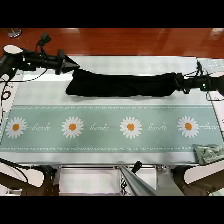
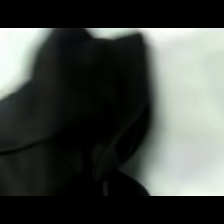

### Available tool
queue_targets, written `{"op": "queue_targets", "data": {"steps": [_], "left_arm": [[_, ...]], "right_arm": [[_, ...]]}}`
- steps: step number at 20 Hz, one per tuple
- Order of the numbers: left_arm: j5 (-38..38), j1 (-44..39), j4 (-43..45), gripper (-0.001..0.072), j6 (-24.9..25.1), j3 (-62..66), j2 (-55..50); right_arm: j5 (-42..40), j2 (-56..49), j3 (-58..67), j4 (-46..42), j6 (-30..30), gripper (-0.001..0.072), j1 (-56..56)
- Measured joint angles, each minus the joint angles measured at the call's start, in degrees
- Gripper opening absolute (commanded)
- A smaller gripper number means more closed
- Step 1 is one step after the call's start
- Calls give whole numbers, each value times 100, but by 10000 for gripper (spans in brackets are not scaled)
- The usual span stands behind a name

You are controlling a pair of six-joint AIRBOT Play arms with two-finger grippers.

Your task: Fold the shirts.

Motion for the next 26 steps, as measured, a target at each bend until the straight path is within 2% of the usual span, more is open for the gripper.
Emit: {"op": "queue_targets", "data": {"steps": [4, 8, 12, 18, 26], "left_arm": [[348, -739, 4, 21, 22, 0, 48], [1246, -1394, 595, 20, -566, 0, 175], [1613, -1572, 933, 20, -820, 0, 382], [1652, -1762, 1250, 19, -859, 2, 710], [2065, -2927, 2079, 19, -1069, 4, 769]], "right_arm": [[177, 1016, 0, -57, -219, 37, 72], [389, 2153, 0, -520, -251, 37, 269], [522, 3025, 0, -1244, -4, 37, 476], [870, 3453, -2, -1665, 179, 37, 560], [1351, 3530, -2, -1757, 260, 37, 575]]}}
